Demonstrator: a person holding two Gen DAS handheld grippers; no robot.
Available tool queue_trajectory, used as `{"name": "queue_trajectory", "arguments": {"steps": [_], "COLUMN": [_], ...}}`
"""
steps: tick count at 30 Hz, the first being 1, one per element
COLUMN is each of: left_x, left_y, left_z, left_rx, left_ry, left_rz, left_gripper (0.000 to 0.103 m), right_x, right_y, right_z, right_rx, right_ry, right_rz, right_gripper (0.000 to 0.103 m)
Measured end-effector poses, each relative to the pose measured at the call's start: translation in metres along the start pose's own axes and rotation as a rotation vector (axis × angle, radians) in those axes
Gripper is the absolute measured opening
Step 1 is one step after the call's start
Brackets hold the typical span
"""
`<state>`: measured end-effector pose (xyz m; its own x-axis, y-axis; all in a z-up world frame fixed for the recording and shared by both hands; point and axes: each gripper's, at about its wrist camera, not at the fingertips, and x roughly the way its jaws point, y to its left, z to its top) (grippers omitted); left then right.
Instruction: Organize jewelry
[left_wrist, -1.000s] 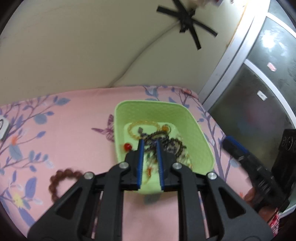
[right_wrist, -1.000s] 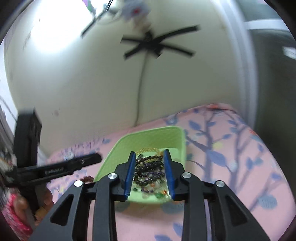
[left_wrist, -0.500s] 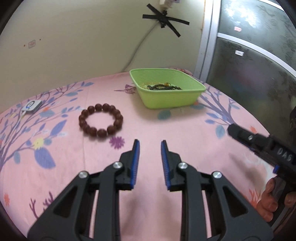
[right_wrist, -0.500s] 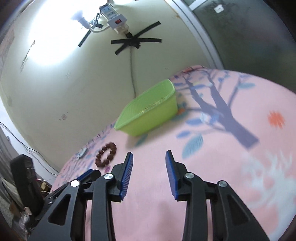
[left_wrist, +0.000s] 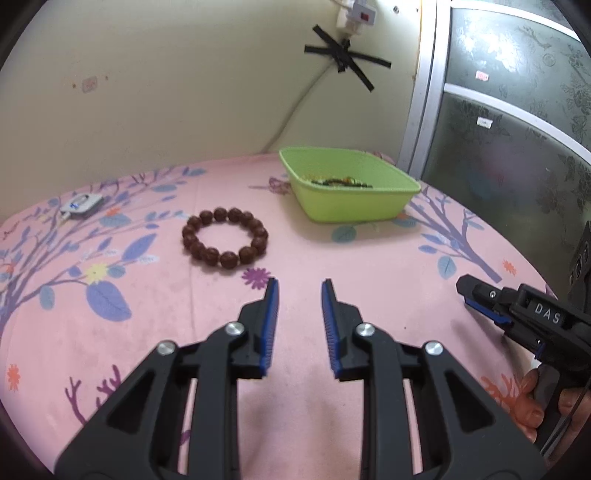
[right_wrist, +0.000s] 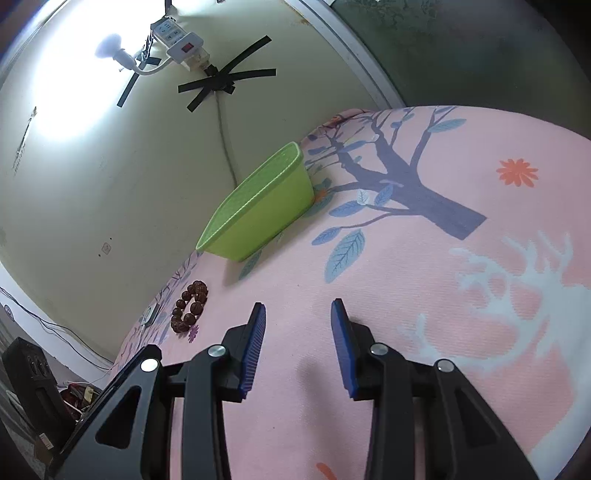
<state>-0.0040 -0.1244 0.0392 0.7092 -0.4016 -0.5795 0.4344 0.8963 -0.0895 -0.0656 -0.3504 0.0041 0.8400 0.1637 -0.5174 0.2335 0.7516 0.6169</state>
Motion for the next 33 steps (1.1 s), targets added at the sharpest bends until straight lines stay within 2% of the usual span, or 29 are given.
{"name": "queue_trajectory", "arguments": {"steps": [2,4,6,9,12,15,18,20,22,25,29,33], "left_x": [-0.007,-0.016,-0.027,-0.042,-0.049,-0.05,-0.047,-0.049,-0.055,-0.062,-0.06,-0.063], "left_y": [-0.003,-0.007,-0.012,-0.023,-0.036,-0.036,-0.03,-0.028,-0.03,-0.032,-0.025,-0.023], "left_z": [-0.001,-0.002,-0.004,-0.008,-0.012,-0.011,-0.007,-0.008,-0.011,-0.014,-0.012,-0.013], "left_rx": [0.016,0.036,0.056,0.112,0.179,0.179,0.144,0.133,0.144,0.155,0.119,0.105], "left_ry": [-0.034,-0.083,-0.14,-0.223,-0.276,-0.281,-0.267,-0.277,-0.308,-0.345,-0.333,-0.346], "left_rz": [0.018,0.04,0.062,0.103,0.132,0.154,0.167,0.174,0.178,0.183,0.172,0.173], "left_gripper": [0.023,0.03,0.039,0.044,0.05,0.054,0.065,0.07,0.085,0.096,0.096,0.097], "right_x": [-0.004,-0.012,-0.026,-0.054,-0.063,-0.063,-0.065,-0.065,-0.065,-0.06,-0.055,-0.055], "right_y": [-0.001,0.0,0.008,0.041,0.056,0.062,0.071,0.076,0.083,0.092,0.094,0.097], "right_z": [-0.001,0.0,0.0,0.0,-0.008,-0.014,-0.02,-0.025,-0.03,-0.034,-0.033,-0.035], "right_rx": [0.007,0.004,-0.032,-0.206,-0.279,-0.323,-0.382,-0.417,-0.454,-0.507,-0.523,-0.544], "right_ry": [-0.015,-0.054,-0.138,-0.353,-0.47,-0.49,-0.513,-0.51,-0.522,-0.519,-0.487,-0.477], "right_rz": [-0.002,-0.007,-0.046,-0.195,-0.261,-0.286,-0.285,-0.292,-0.301,-0.297,-0.28,-0.262], "right_gripper": [0.012,0.011,0.011,0.011,0.011,0.011,0.012,0.017,0.023,0.03,0.04,0.041]}}
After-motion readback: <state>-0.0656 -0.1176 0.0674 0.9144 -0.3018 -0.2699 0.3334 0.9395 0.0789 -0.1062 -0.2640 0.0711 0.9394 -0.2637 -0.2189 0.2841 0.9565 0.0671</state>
